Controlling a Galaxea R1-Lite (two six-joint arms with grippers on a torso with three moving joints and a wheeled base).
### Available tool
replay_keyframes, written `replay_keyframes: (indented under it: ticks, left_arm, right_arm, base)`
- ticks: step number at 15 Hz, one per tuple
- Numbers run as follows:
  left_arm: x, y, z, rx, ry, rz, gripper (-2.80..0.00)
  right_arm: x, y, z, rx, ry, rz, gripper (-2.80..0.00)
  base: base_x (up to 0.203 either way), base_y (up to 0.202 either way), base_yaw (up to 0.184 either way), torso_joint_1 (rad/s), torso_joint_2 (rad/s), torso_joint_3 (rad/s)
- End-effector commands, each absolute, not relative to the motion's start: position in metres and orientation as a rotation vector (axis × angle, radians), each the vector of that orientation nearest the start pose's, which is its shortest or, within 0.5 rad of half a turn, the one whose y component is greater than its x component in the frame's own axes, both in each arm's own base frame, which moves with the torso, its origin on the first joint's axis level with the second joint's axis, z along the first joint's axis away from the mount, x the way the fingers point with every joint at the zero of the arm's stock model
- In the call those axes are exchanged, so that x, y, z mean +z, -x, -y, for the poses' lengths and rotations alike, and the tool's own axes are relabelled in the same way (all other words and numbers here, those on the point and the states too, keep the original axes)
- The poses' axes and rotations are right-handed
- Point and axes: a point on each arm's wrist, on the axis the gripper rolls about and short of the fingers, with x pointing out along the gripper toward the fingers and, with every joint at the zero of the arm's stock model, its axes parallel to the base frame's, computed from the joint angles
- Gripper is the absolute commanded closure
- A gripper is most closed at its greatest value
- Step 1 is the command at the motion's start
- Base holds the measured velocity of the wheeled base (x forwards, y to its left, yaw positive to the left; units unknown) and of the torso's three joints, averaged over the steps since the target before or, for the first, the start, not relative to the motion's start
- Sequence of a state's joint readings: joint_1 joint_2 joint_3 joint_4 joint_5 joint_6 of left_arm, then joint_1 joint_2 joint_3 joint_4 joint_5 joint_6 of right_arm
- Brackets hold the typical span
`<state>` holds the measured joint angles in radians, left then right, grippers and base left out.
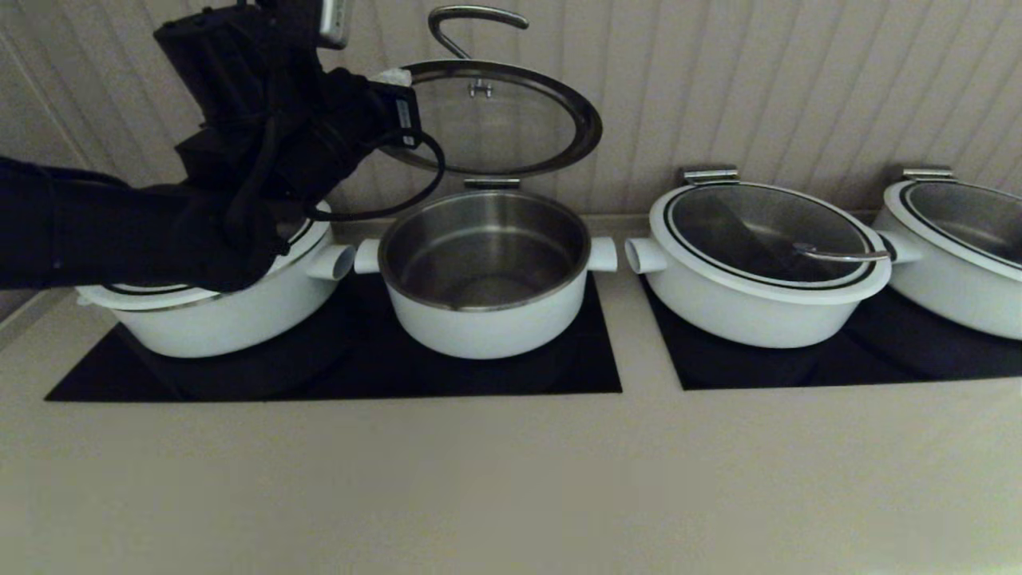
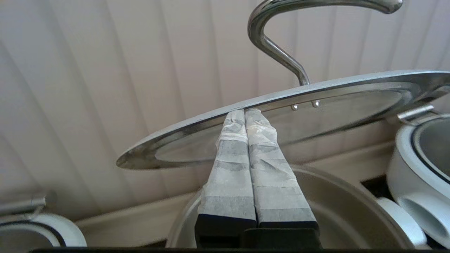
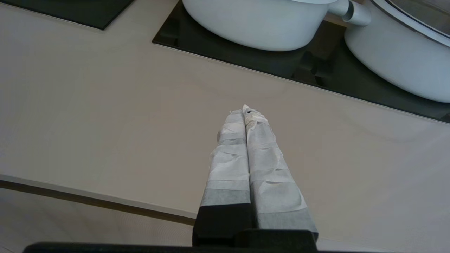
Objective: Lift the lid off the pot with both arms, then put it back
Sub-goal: Open the pot lid completely
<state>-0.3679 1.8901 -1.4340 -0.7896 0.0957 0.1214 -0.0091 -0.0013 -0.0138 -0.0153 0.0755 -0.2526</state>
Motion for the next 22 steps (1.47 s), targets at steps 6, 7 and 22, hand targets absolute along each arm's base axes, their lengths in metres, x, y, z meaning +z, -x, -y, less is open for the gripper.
replay_keyframes:
  ticks: [6,7,22]
  left_arm:
    - [0.309,-0.371,0.139,-0.241,-0.043,0.368,0.0]
    - [0.312,-0.373,0.14,-0.24,-0.039,0.383,0.0]
    - [0.318,-0.403,0.142,-0.203,-0.072,0.46,0.0]
  right_arm:
    - [0.081,0.024,-0.002,0.063,0.256,0.038,0.0]
    - [0.081,0.024,-0.002,0.063,0.256,0.039,0.0]
    - [0.081,0.024,-0.002,0.062,0.256,0.05,0.0]
  base:
    - [0.0,0.0,0.0,0.0,0.0,0.0]
    - [0.0,0.0,0.0,0.0,0.0,0.0]
    - [0.0,0.0,0.0,0.0,0.0,0.0]
